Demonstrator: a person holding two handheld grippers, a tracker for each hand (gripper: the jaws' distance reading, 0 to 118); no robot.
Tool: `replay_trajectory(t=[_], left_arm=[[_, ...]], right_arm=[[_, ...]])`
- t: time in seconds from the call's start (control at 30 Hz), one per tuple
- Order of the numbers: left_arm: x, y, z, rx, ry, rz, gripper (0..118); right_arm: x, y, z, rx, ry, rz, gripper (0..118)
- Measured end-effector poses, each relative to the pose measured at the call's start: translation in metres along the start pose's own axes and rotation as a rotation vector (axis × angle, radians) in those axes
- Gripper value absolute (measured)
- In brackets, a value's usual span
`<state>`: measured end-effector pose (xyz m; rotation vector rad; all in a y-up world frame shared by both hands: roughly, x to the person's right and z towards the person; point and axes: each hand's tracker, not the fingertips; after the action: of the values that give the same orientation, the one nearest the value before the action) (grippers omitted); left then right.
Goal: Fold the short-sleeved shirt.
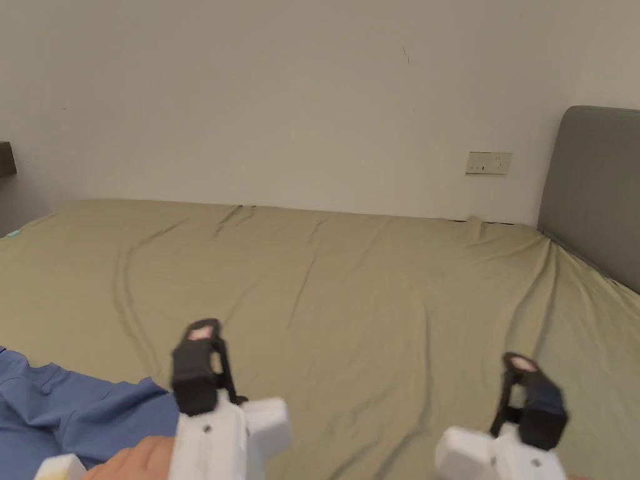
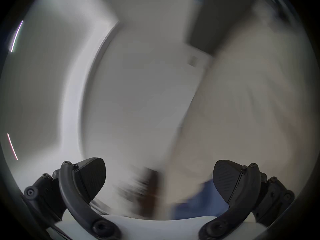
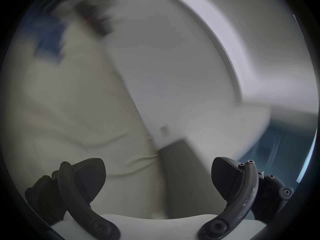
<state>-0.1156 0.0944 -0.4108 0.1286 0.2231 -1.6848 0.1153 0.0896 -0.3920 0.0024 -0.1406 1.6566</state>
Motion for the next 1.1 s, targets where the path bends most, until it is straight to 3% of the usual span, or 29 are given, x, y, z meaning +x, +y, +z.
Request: replay_trajectory(t=[0.03, 0.07, 0.1, 0.17, 0.2, 0.27, 0.3, 0.37, 0.43, 0.47, 0.5, 0.53, 0.57, 0.6, 0.63, 0.77, 0.8, 1.1], left_arm=[[0.020, 0.001, 0.005, 0.031, 0.040, -0.214, 118], [0.029, 0.001, 0.007, 0.033, 0.018, -0.269, 118], [0.031, 0.005, 0.012, 0.027, -0.090, -0.184, 118], [0.027, 0.010, 0.015, -0.004, -0.260, 0.009, 118], [0.027, 0.012, 0.014, -0.008, -0.275, 0.043, 118], [0.018, 0.013, 0.008, -0.031, -0.249, 0.174, 118], [0.005, 0.008, 0.001, -0.071, -0.299, 0.354, 118], [-0.028, -0.004, -0.012, -0.157, -0.420, 0.787, 118], [-0.060, -0.030, -0.023, -0.165, -0.506, 1.238, 118], [-0.069, -0.041, -0.025, -0.139, -0.486, 1.401, 118], [-0.076, -0.053, -0.021, -0.065, -0.404, 1.572, 118], [-0.082, -0.060, -0.018, -0.027, -0.342, 1.677, 118], [-0.088, -0.066, -0.016, -0.020, -0.284, 1.760, 118], [-0.094, -0.073, -0.013, -0.016, -0.229, 1.820, 118], [-0.098, -0.078, -0.012, -0.026, -0.202, 1.854, 118], [-0.108, -0.086, -0.005, -0.076, -0.134, 1.900, 118], [-0.107, -0.090, -0.007, -0.088, -0.161, 1.901, 118], [-0.089, -0.079, -0.019, -0.171, -0.232, 1.801, 118]], right_arm=[[-0.015, 0.007, 0.002, 0.030, 0.015, 0.190, 118], [-0.028, 0.010, 0.004, 0.040, 0.066, 0.297, 118], [-0.033, 0.014, 0.008, 0.051, 0.149, 0.315, 118], [-0.033, 0.017, 0.013, 0.093, 0.240, 0.170, 118], [-0.031, 0.018, 0.011, 0.082, 0.282, 0.125, 118], [-0.020, 0.014, 0.005, 0.044, 0.232, 0.021, 118], [-0.007, 0.010, 0.001, 0.019, 0.219, -0.156, 118], [0.029, -0.004, -0.005, -0.046, 0.284, -0.542, 118], [0.060, -0.029, -0.012, -0.081, 0.362, -0.992, 118], [0.073, -0.045, -0.015, -0.081, 0.386, -1.228, 118], [0.058, -0.067, -0.025, -0.070, 0.388, -1.521, 118], [0.061, -0.082, -0.024, -0.035, 0.392, -1.740, 118], [0.062, -0.094, -0.023, -0.031, 0.385, -1.944, 118], [0.063, -0.102, -0.021, -0.069, 0.357, -2.058, 118], [0.067, -0.100, -0.017, -0.102, 0.327, -2.055, 118], [0.071, -0.089, -0.011, -0.066, 0.200, -1.770, 118], [0.072, -0.087, -0.011, -0.076, 0.192, -1.735, 118], [0.073, -0.085, -0.013, -0.087, 0.183, -1.731, 118]])
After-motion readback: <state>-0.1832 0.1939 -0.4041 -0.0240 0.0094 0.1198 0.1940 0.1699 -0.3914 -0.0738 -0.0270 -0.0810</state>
